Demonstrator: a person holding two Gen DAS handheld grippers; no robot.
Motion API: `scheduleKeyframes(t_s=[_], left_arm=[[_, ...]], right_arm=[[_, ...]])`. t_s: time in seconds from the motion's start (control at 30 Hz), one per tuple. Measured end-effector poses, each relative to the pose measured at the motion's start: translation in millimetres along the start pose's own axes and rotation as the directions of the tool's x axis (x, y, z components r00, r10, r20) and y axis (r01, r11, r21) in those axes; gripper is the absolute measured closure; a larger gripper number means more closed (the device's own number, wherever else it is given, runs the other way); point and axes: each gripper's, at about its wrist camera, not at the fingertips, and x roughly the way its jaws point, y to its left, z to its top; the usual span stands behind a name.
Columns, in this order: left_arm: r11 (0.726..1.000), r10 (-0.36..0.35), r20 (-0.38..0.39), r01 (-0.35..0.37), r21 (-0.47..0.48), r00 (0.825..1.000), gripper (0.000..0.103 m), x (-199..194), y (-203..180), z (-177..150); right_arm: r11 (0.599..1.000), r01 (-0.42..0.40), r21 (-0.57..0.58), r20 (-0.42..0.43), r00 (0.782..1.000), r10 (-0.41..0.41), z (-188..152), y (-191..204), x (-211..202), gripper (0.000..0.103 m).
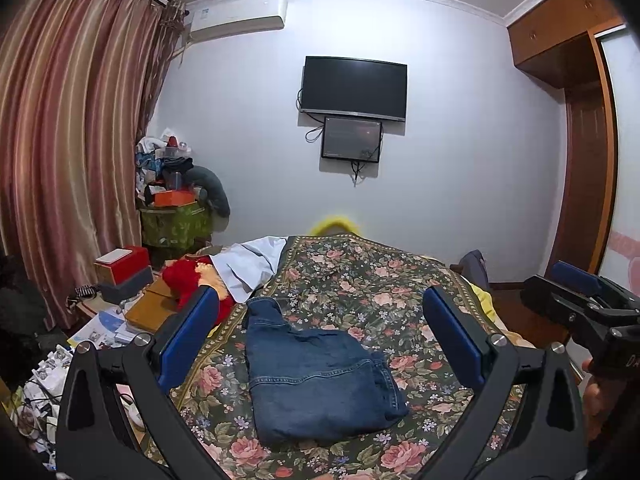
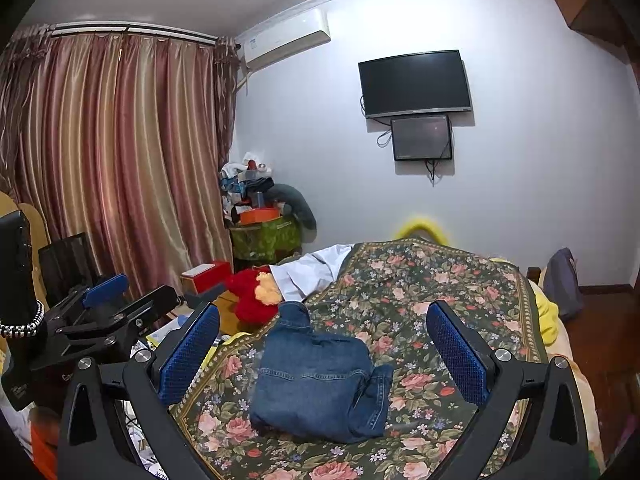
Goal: Fold large clothes
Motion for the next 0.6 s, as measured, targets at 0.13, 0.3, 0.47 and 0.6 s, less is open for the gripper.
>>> scheduleKeyframes(t_s=[0.13, 0.3, 0.47, 0.6], left_arm=[[1.000, -0.008, -0.001, 0.008, -0.006, 1.000, 0.000, 0.5, -0.6, -0.4], [1.000, -0.018, -0.005, 0.018, -0.012, 1.000, 0.000, 0.4, 1.2, -0.3], [1.000, -0.018, -0.004, 0.018, -0.010, 1.000, 0.000, 1.0, 0.3, 0.2], [1.000, -0.020, -0.006, 0.020, -0.012, 1.000, 0.000, 1.2, 0.1, 0.1]], right_arm=[[1.000, 0.006, 0.001, 0.007, 1.000, -0.006, 0.4, 2.3, -1.4, 0.000], [1.000, 0.011, 0.013, 0.009, 1.000, -0.011, 1.6, 3.4, -0.8, 0.000], [1.000, 0.010, 0.026, 0.012, 1.000, -0.011, 2.0, 2.7, -2.0, 0.000], [1.000, 0.008, 0.029, 0.011, 1.000, -0.009, 1.5, 2.8, -1.8, 0.000]])
